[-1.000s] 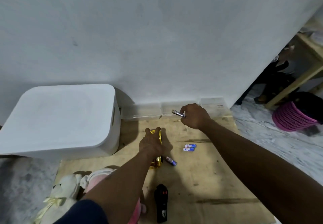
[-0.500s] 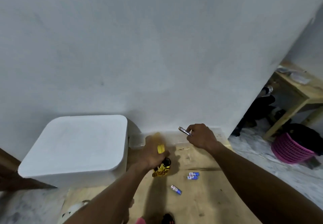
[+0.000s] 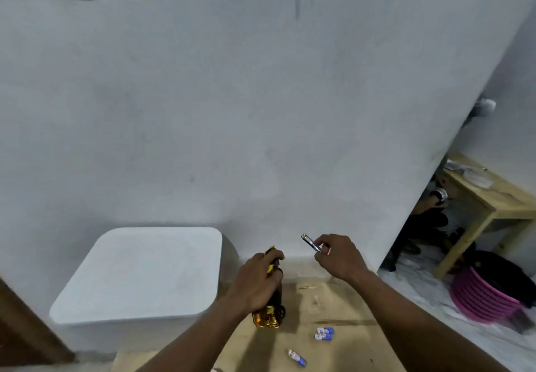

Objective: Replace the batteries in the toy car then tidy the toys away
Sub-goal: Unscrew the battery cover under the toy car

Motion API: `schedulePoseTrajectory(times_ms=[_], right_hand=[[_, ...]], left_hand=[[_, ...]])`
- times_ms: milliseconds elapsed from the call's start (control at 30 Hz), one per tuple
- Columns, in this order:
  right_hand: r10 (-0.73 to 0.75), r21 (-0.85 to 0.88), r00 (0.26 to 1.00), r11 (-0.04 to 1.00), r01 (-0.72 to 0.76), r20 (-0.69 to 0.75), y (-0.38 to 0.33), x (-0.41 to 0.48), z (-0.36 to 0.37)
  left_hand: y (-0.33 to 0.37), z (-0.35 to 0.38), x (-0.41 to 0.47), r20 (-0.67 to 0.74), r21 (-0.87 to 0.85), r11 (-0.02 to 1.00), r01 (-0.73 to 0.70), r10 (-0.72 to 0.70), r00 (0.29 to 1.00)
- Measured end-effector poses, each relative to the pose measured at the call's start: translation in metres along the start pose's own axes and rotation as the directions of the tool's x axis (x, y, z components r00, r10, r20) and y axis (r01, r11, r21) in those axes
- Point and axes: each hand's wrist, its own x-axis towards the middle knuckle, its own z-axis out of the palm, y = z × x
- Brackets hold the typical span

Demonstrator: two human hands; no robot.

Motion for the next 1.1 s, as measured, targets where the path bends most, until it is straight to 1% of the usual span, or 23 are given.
schedulePoseTrajectory(times_ms=[67,200,333,467,567,667,800,933,1100], right_hand=[[-0.022,0.011,1.000,1.000,0.022,-0.010,-0.004,0.004,-0.005],[-0.051,0.017,0.998,0.999,0.052,-0.023,-0.005,0.016,-0.013],[-0.081,0.016,0.996,0.997,0.082,-0.033,-0.005,0.021,-0.014],[-0.085,0.038,0.996,0.996,0.087,-0.032,-0.001,0.020,-0.011],[-0.086,0.053,0.996,0.995,0.087,-0.017,0.000,0.017,-0.008],[-0.101,0.118,0.994,0.987,0.106,-0.045,-0.006,0.019,-0.010],[-0.115,0.268,0.991,0.955,0.130,-0.072,-0.014,0.018,-0.009],[-0.110,0.494,0.991,0.859,0.132,-0.075,-0.031,0.017,-0.013],[-0.129,0.649,0.991,0.753,0.112,-0.022,-0.044,0.016,-0.011]], left_hand=[[0.000,-0.004,0.002,0.003,-0.001,1.000,0.001,-0.001,1.000],[-0.001,-0.009,0.007,0.007,-0.105,0.994,0.006,-0.005,1.000],[-0.001,-0.011,0.009,-0.031,-0.080,0.997,0.011,-0.014,0.999],[0.000,-0.009,0.007,-0.022,-0.002,1.000,-0.028,0.028,0.999],[-0.002,-0.004,0.004,0.004,0.161,0.984,-0.074,0.075,0.997],[-0.002,-0.006,0.003,0.012,0.202,0.974,-0.100,0.100,0.995],[-0.010,-0.003,0.001,0.012,0.128,0.987,-0.099,0.098,0.995],[-0.009,-0.005,0.003,-0.015,0.022,0.995,-0.097,0.097,0.995],[-0.005,0.000,0.006,-0.071,-0.241,0.971,0.017,-0.035,0.997]])
